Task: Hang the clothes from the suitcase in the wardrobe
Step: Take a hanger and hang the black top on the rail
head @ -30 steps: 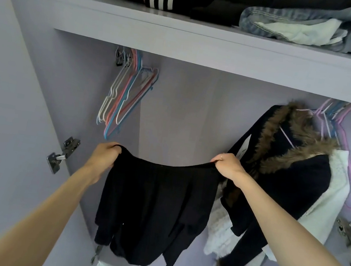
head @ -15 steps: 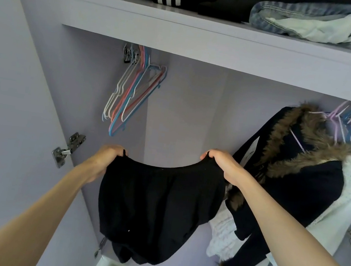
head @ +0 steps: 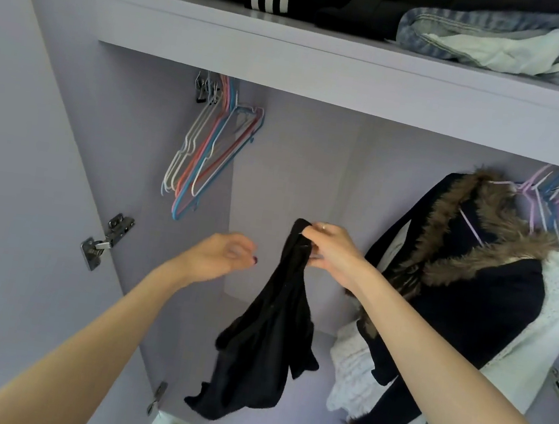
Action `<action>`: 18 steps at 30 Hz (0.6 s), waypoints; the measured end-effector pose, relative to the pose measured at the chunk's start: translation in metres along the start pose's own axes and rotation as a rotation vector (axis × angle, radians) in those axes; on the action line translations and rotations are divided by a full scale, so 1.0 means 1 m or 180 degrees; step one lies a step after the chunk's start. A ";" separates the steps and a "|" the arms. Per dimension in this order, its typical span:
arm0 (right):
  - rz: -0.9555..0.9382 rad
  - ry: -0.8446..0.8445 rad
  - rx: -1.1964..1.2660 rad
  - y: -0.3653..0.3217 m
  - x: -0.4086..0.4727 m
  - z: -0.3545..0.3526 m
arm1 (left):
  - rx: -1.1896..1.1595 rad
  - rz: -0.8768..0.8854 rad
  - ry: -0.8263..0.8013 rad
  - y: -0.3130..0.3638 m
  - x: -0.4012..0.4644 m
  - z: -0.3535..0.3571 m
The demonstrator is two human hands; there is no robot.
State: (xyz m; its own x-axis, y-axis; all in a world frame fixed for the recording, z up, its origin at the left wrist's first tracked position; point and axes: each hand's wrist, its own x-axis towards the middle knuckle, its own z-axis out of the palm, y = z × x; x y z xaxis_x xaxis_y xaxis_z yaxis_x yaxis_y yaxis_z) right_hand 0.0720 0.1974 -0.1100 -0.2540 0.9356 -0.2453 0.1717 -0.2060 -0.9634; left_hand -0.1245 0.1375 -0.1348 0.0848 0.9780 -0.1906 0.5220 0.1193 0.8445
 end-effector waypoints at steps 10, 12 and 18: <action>-0.1053 0.0390 -0.1300 -0.019 -0.007 0.003 | -0.0169 0.0688 0.0680 0.038 0.015 0.014; -0.1173 0.0474 -0.1920 -0.012 -0.009 -0.005 | -0.0601 0.0723 0.0862 0.041 0.015 0.010; -0.1044 0.0353 -0.2647 0.025 -0.001 -0.012 | -0.0767 0.0659 0.1125 0.053 0.010 -0.002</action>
State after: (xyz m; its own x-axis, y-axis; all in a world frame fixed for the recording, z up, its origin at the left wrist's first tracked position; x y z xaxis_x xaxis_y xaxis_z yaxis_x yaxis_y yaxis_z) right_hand 0.0885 0.1943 -0.1328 -0.3255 0.9420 0.0815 0.7510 0.3099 -0.5831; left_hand -0.0979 0.1545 -0.0906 -0.1496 0.9787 0.1408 0.3094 -0.0889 0.9468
